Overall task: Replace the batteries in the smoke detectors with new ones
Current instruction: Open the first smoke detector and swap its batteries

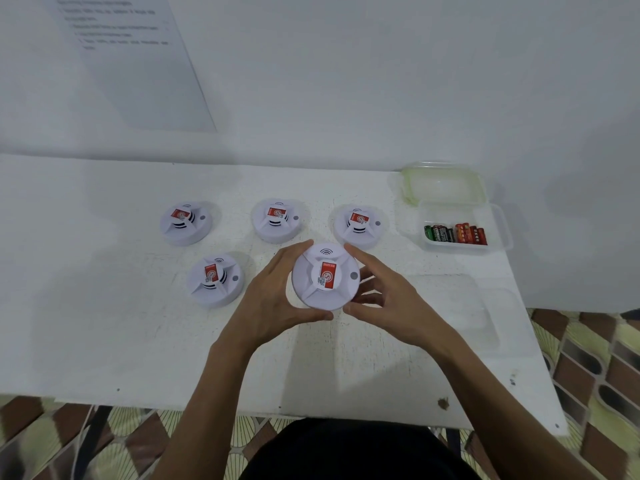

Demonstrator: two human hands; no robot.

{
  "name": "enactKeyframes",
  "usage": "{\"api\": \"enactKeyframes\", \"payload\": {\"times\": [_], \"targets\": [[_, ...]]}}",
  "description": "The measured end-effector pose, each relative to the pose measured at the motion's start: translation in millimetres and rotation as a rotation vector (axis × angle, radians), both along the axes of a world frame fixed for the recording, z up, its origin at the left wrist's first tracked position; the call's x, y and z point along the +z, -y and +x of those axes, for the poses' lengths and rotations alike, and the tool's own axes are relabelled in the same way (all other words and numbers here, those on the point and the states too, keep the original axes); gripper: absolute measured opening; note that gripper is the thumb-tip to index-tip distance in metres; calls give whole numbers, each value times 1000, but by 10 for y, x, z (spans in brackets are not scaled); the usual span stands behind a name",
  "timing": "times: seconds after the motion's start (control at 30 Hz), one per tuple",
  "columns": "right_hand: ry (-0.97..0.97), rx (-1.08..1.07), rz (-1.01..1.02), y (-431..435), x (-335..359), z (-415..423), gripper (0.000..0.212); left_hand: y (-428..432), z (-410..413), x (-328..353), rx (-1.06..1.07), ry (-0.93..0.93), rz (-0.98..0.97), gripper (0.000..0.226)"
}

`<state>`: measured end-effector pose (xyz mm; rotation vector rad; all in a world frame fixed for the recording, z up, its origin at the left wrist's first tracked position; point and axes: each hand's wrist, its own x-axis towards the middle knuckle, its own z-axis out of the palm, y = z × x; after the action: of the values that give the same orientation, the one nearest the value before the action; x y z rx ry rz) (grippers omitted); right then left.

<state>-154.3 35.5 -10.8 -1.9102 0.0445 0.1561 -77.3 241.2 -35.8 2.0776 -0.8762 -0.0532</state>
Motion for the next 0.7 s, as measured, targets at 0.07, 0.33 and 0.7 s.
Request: {"api": "enactKeyframes", "payload": {"times": [0.07,0.33,0.7], "targets": [[4,-1,-5,4,-7,3,78,-17,-53,-67,2,-72,-50,64],[15,-2,-35,15,-44,22,81,13,2,-98,-23,-53,-83,59],[17,-6,-61,0,-62,47,79,-51,67,-168,-39,-99,-50,59]]}}
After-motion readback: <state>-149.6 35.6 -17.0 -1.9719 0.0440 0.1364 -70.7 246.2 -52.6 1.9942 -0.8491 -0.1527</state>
